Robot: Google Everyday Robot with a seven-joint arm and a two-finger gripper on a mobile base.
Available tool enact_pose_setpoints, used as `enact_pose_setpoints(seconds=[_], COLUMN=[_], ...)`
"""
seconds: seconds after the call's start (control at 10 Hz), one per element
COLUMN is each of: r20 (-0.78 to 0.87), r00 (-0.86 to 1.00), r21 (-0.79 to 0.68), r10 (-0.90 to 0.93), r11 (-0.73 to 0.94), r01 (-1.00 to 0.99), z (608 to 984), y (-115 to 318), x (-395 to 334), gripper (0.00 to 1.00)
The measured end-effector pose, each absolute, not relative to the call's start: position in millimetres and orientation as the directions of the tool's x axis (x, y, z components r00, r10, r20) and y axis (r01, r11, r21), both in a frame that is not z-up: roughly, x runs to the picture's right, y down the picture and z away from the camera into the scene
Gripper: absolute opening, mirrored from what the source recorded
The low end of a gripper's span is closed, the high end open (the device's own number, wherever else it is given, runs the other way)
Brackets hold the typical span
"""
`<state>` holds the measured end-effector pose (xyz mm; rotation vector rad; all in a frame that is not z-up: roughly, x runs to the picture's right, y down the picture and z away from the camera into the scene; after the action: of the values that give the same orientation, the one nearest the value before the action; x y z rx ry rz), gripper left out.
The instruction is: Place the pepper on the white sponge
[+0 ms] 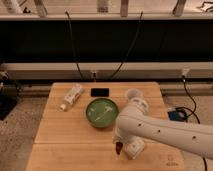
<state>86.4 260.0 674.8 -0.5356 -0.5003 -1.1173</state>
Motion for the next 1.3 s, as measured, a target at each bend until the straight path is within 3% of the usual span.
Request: enact_pose_setpoints(seconds=[1.3], r20=[0.589], r00=[0.528], r21=[-0.253], r10=[-0.611], r11=[0.482], r01=[0.839], z=[714], y=[288], x=[151], gripper=[0.02])
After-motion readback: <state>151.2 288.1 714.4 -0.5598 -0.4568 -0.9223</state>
